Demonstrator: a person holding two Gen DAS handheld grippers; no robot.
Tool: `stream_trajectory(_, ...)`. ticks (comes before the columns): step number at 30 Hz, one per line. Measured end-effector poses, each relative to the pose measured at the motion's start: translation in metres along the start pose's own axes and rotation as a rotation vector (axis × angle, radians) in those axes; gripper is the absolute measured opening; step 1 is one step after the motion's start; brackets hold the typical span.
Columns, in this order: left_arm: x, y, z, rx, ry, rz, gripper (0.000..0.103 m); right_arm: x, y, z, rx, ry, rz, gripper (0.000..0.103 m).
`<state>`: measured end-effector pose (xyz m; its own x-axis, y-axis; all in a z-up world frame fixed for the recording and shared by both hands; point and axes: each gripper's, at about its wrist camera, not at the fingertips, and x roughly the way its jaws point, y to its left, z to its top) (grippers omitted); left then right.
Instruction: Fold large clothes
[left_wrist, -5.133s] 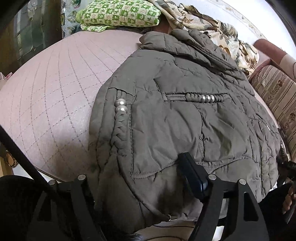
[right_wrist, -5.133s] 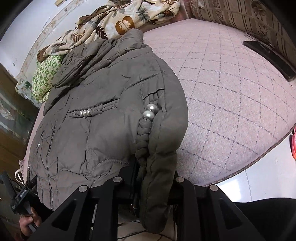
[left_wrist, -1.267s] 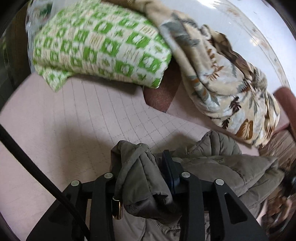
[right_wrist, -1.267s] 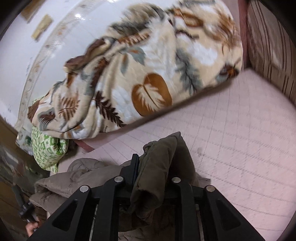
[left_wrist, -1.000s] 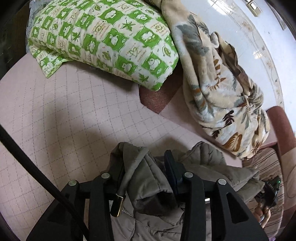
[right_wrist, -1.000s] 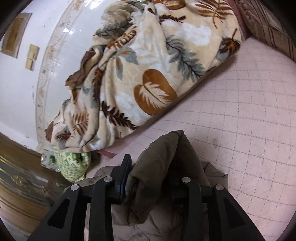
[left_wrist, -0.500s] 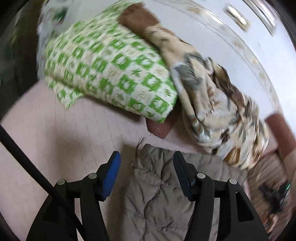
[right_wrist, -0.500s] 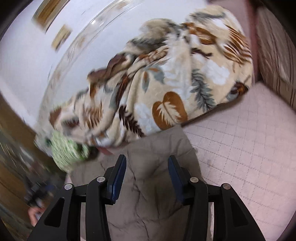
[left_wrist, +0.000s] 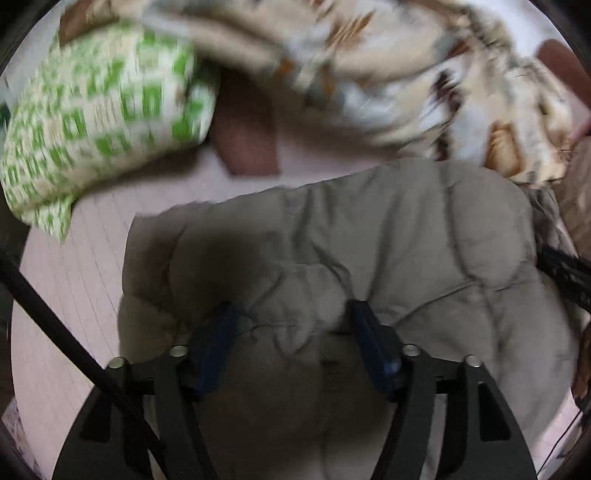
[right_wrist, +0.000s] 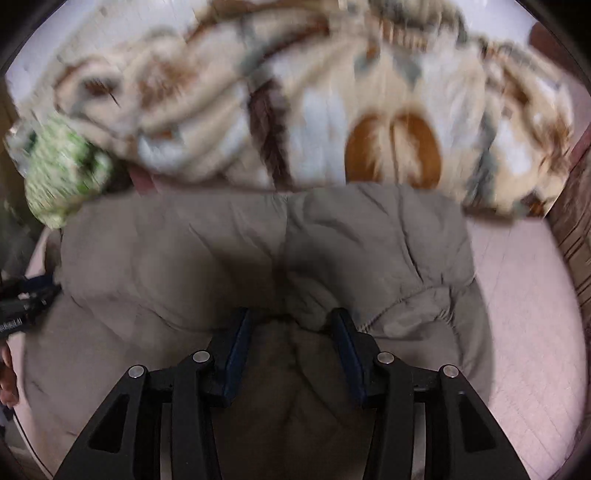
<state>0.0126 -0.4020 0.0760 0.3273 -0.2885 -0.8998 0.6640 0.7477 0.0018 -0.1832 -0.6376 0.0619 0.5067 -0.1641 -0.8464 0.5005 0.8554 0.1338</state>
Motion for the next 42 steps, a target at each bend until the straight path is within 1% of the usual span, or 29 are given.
stream_trajectory(1, 0.006, 0.002, 0.001, -0.012, 0.011, -0.013, 0.073, 0.013, -0.005, -0.003, 0.007, 0.037, 0.012, 0.050)
stream_trajectory(3, 0.018, 0.009, 0.002, -0.048, 0.019, -0.021, 0.082, 0.023, -0.013, -0.005, 0.036, 0.038, 0.020, 0.050)
stream_trajectory(5, 0.022, 0.011, 0.004, -0.063, 0.027, -0.016, 0.082, 0.026, -0.016, -0.005, 0.044, 0.041, 0.019, 0.050)
stream_trajectory(6, 0.019, 0.012, 0.004, -0.072, 0.018, -0.016, 0.082, 0.026, -0.017, -0.004, 0.049, 0.044, 0.011, 0.050)
stream_trajectory(7, 0.015, 0.013, 0.003, -0.081, 0.005, -0.020, 0.081, 0.022, -0.017, -0.005, 0.053, 0.041, 0.001, 0.050)
stream_trajectory(8, 0.007, 0.014, -0.001, -0.088, -0.013, -0.033, 0.076, 0.015, -0.015, -0.005, 0.052, 0.031, -0.010, 0.050)
stream_trajectory(9, -0.007, 0.017, -0.006, -0.095, -0.038, -0.049, 0.073, -0.001, -0.013, -0.008, 0.041, -0.002, -0.009, 0.050)
stream_trajectory(11, -0.031, 0.017, -0.015, -0.099, -0.085, -0.071, 0.073, -0.033, -0.009, -0.014, 0.038, -0.063, 0.020, 0.050)
stream_trajectory(12, -0.050, 0.017, -0.024, -0.093, -0.128, -0.076, 0.073, -0.054, -0.008, -0.021, 0.038, -0.101, 0.036, 0.050)
stream_trajectory(13, -0.068, 0.016, -0.033, -0.083, -0.168, -0.064, 0.073, -0.072, -0.007, -0.029, 0.036, -0.134, 0.044, 0.050)
stream_trajectory(15, -0.104, 0.013, -0.061, -0.067, -0.234, -0.057, 0.073, -0.111, -0.002, -0.057, 0.039, -0.197, 0.062, 0.051)
stream_trajectory(17, -0.126, 0.011, -0.087, -0.074, -0.270, -0.046, 0.073, -0.132, 0.002, -0.082, 0.054, -0.232, 0.068, 0.052)
stream_trajectory(18, -0.139, 0.010, -0.110, -0.088, -0.298, -0.042, 0.073, -0.141, 0.005, -0.098, 0.066, -0.252, 0.071, 0.052)
stream_trajectory(19, -0.145, 0.011, -0.123, -0.099, -0.308, -0.041, 0.073, -0.148, 0.009, -0.114, 0.083, -0.278, 0.078, 0.052)
stream_trajectory(21, -0.153, 0.013, -0.157, -0.136, -0.338, -0.031, 0.073, -0.156, 0.014, -0.141, 0.112, -0.319, 0.073, 0.052)
stream_trajectory(23, -0.150, 0.017, -0.172, -0.150, -0.334, -0.013, 0.073, -0.156, 0.020, -0.154, 0.139, -0.345, 0.066, 0.052)
stream_trajectory(25, -0.145, 0.017, -0.185, -0.163, -0.346, 0.010, 0.073, -0.150, 0.023, -0.159, 0.138, -0.337, 0.061, 0.052)
stream_trajectory(27, -0.128, 0.016, -0.189, -0.164, -0.323, 0.039, 0.073, -0.142, 0.028, -0.158, 0.124, -0.325, 0.038, 0.052)
stream_trajectory(30, -0.102, 0.020, -0.195, -0.178, -0.288, 0.026, 0.073, -0.123, 0.027, -0.155, 0.138, -0.313, 0.045, 0.052)
stream_trajectory(32, -0.087, 0.019, -0.197, -0.166, -0.284, 0.034, 0.074, -0.108, 0.028, -0.157, 0.123, -0.271, 0.030, 0.052)
stream_trajectory(35, -0.073, 0.014, -0.198, -0.139, -0.281, 0.056, 0.075, -0.075, 0.029, -0.156, 0.108, -0.182, 0.010, 0.053)
stream_trajectory(37, -0.069, 0.012, -0.199, -0.128, -0.292, 0.069, 0.077, -0.066, 0.030, -0.158, 0.107, -0.172, -0.001, 0.055)
stream_trajectory(40, -0.062, 0.011, -0.197, -0.146, -0.297, 0.082, 0.078, -0.057, 0.029, -0.158, 0.118, -0.152, -0.004, 0.055)
stream_trajectory(42, -0.059, 0.007, -0.197, -0.138, -0.308, 0.109, 0.079, -0.054, 0.030, -0.157, 0.102, -0.146, -0.012, 0.056)
